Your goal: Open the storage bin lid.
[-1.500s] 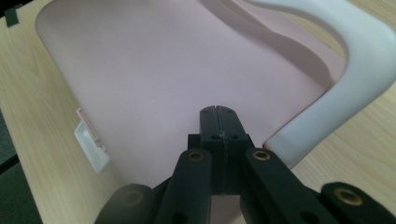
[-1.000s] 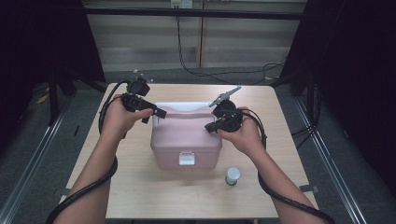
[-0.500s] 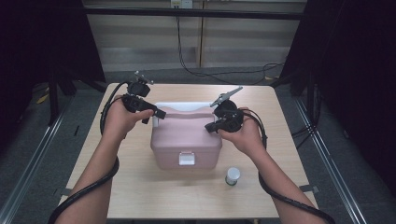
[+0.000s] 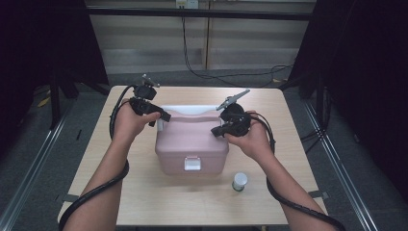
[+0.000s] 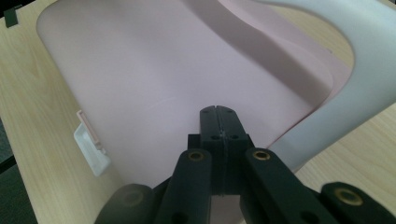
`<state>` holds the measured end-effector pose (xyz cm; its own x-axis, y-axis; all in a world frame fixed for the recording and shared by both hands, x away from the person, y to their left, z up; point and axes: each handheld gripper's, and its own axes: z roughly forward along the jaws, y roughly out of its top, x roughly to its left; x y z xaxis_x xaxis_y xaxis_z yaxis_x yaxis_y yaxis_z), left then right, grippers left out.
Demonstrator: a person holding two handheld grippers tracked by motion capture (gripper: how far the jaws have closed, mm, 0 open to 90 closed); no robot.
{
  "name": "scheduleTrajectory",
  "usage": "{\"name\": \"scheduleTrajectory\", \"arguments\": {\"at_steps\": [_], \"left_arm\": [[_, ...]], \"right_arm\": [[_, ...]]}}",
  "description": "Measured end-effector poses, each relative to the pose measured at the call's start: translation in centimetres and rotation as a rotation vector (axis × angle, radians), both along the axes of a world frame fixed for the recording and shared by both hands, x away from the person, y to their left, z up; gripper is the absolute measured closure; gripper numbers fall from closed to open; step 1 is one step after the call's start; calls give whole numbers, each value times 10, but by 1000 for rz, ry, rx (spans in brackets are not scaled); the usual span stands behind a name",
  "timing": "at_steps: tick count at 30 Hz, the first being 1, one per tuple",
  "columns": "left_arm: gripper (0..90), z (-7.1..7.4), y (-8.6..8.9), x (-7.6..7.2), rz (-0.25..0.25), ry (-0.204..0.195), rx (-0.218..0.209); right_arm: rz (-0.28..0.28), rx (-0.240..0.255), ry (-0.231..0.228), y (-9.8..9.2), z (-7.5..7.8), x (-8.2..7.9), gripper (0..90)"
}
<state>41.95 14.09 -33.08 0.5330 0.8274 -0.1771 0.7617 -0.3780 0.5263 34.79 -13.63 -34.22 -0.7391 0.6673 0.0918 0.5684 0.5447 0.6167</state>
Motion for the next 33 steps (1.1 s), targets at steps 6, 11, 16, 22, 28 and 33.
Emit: {"name": "scheduleTrajectory", "arguments": {"at_steps": [6,11,16,22,28,33], "left_arm": [[583,6,-2,-2,7,-8,18],[670,9,-4,-4,-6,1,26],[675,12,-2,-4,-15,18,27],[677,14,-2,-3,-24,36,31],[678,17,-2,-4,-33,37,31],[678,20,-2,-2,-35,36,26]], "right_arm": [[5,3,-4,-1,0,0,900],[4,21,-5,-2,-1,0,900],[1,47,-7,-5,-3,0,900],[8,61,-27,-7,-4,-2,900],[19,62,-38,-9,-3,-5,900],[38,35,-49,-12,1,-8,900]]}}
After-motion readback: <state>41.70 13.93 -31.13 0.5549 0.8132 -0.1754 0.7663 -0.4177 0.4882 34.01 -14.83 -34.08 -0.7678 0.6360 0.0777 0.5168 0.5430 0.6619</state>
